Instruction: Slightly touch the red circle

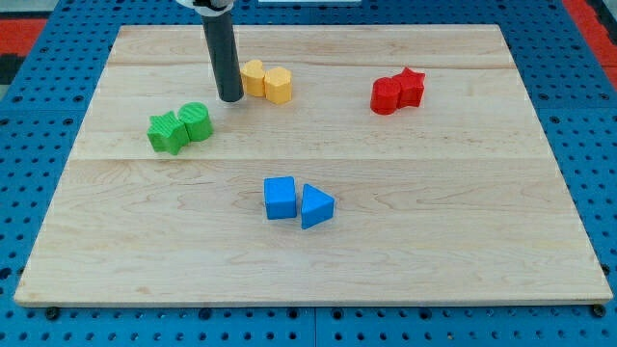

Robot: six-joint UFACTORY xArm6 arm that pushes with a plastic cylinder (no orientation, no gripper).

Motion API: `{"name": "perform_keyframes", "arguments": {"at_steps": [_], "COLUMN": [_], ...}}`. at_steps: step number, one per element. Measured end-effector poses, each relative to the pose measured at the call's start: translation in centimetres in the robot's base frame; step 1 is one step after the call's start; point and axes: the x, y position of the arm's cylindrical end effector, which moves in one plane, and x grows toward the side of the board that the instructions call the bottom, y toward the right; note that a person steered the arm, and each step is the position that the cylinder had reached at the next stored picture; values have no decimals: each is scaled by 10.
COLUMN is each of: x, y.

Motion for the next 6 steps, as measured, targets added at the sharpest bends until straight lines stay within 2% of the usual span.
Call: {"name": "perform_keyframes", "arguments": {"at_steps": [1,2,6], "x": [1,26,32], "y": [1,28,170]}}
